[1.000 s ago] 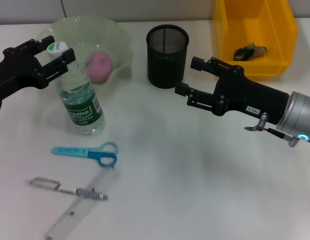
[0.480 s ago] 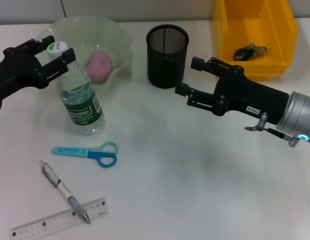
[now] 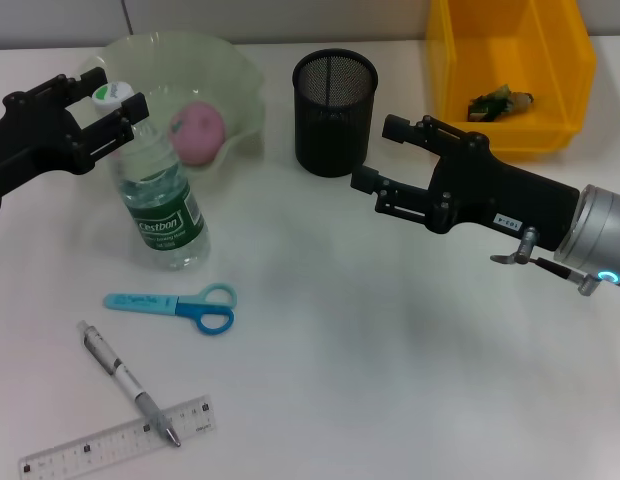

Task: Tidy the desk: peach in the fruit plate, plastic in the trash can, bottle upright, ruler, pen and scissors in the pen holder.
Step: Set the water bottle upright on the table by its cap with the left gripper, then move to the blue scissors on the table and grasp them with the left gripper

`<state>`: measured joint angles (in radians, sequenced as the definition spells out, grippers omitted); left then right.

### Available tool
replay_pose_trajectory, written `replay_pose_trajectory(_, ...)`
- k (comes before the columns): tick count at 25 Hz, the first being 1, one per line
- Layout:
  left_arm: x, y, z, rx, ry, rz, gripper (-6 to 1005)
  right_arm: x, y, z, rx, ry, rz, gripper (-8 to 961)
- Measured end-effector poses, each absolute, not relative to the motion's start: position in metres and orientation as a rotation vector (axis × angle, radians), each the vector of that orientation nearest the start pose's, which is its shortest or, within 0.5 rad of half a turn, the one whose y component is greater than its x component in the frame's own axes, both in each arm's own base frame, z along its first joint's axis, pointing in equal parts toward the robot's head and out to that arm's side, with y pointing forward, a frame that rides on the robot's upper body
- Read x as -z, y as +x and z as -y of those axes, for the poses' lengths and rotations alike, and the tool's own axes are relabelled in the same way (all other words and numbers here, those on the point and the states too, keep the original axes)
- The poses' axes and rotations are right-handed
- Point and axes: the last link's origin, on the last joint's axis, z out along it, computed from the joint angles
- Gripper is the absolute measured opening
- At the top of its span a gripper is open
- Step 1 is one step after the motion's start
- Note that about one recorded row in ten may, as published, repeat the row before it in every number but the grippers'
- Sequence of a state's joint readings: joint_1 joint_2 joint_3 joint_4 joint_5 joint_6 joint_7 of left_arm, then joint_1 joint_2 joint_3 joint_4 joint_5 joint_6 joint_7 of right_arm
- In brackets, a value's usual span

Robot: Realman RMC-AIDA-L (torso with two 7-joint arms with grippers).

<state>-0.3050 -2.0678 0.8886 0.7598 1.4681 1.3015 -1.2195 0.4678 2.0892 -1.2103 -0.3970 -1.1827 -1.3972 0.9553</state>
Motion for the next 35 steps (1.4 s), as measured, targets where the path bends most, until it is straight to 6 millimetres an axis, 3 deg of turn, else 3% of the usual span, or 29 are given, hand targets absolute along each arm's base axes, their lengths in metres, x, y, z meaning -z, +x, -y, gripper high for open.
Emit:
replay_pose_trajectory(14, -0.054, -0.282, -0.311, 0.941, -2.221, 0.337, 624, 0.047, 0.239, -0.318, -1.078, -2.477, -0.443, 786)
replay_pose_trajectory(29, -0.056, -0.276, -0.312, 0.972, -2.224, 0.305, 624, 0.044, 0.242, -0.313, -1.099, -2.482, -0.460, 786)
replay_pose_trajectory(35, -0.057, -0.264, -0.298, 1.095, -2.289, 0.253, 623, 0.036, 0.238, -0.313, -1.122, -2.528, -0.482, 786)
